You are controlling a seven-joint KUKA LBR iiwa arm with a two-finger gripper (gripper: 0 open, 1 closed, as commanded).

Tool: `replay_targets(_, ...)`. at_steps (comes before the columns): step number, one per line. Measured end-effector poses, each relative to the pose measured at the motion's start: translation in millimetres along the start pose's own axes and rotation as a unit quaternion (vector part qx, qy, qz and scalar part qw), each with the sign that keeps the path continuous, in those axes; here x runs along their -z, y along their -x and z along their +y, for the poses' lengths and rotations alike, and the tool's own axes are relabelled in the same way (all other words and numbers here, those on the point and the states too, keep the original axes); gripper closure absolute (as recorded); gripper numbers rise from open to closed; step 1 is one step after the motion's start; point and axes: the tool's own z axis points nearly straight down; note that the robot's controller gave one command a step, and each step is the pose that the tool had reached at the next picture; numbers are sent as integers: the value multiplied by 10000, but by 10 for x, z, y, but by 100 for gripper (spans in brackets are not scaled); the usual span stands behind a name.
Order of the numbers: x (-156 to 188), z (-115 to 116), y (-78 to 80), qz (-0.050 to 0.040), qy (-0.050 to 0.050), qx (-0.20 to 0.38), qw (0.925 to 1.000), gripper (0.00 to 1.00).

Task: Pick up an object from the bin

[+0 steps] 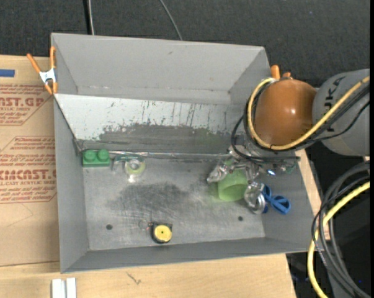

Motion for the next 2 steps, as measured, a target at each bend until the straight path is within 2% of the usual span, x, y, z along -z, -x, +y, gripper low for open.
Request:
replay_targets(1, -5, 6, 47, -85, -32, 4, 10000, 100)
replay_targets(2, 894, -9, 68, -59, -21, -3, 10000, 100)
